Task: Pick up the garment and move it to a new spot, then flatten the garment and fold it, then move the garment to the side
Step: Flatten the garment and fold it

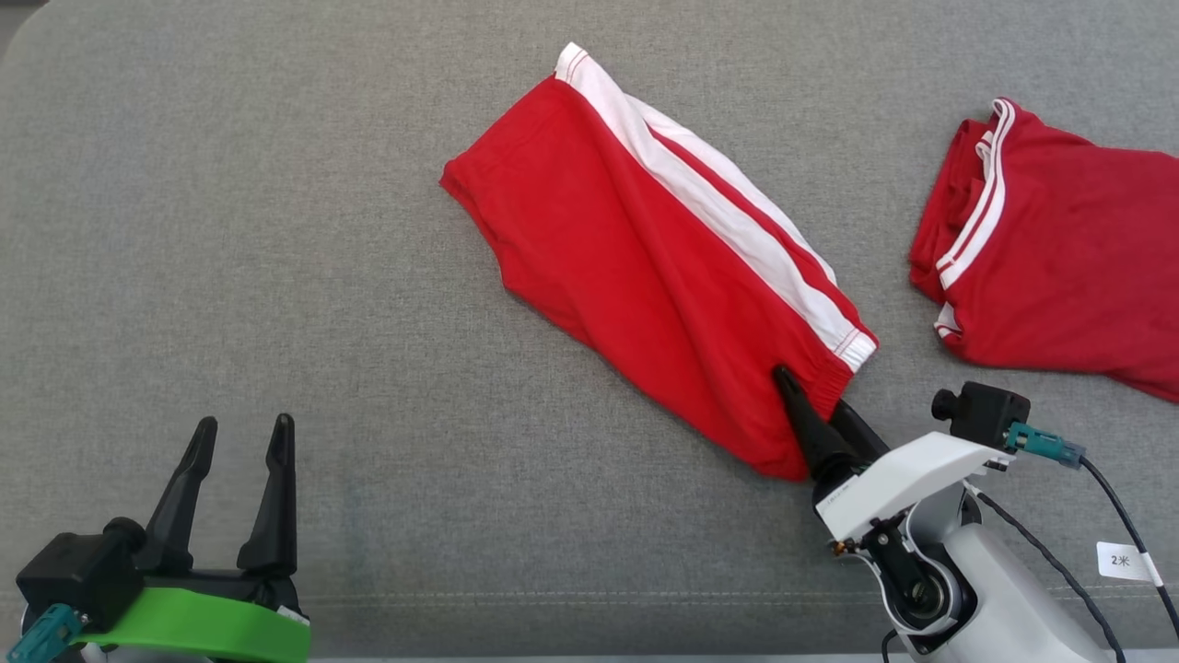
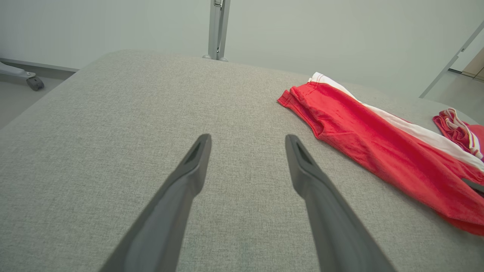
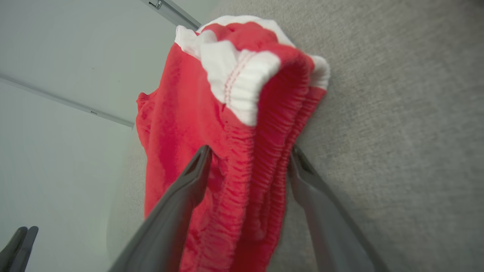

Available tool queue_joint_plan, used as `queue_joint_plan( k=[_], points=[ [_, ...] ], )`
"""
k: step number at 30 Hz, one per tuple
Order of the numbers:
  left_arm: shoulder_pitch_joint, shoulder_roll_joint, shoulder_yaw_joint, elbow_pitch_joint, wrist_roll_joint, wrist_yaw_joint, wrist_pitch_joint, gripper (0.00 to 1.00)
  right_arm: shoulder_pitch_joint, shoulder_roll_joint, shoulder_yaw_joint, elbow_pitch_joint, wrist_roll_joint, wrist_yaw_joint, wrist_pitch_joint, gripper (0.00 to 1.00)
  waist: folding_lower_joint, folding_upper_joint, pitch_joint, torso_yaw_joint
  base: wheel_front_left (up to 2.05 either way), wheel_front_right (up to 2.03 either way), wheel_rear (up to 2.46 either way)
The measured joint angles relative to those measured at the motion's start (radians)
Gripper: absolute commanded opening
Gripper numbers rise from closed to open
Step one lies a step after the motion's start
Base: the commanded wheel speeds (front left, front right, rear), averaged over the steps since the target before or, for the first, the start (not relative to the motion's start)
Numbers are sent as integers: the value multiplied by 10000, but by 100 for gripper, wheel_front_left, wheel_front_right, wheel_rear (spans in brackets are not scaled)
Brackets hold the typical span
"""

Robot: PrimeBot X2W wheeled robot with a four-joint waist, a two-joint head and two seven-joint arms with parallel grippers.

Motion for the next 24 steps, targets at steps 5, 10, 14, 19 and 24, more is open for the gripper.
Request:
queue_joint_plan(
  k=[5, 10, 14, 19, 24],
  points=[
    [-5, -94, -73, 15, 2, -90, 0, 100, -1, 8, -12, 69, 96, 6, 0, 100, 0, 0, 13, -75, 0, 0, 0],
    [-49, -113, -105, 36, 31, -176, 0, 100, -126, 81, -19, 213, 211, 6, 65, 96, 0, 0, 5, -80, 0, 0, 0],
    [-167, -184, -242, 161, 86, -297, 0, 100, -308, 186, -115, 445, 543, 52, 278, 43, 0, 0, -48, 7, 0, 0, 0],
    [-160, -219, -117, 228, 86, -297, -12, 100, -332, 355, -201, 474, 1162, 272, 403, 0, 0, 0, -149, 88, 0, 0, 0],
    [-130, -259, 153, 314, 86, -291, -25, 100, -330, 445, -265, 364, 1685, 464, 500, 0, 0, 0, -253, -28, 0, 0, 0]
  ],
)
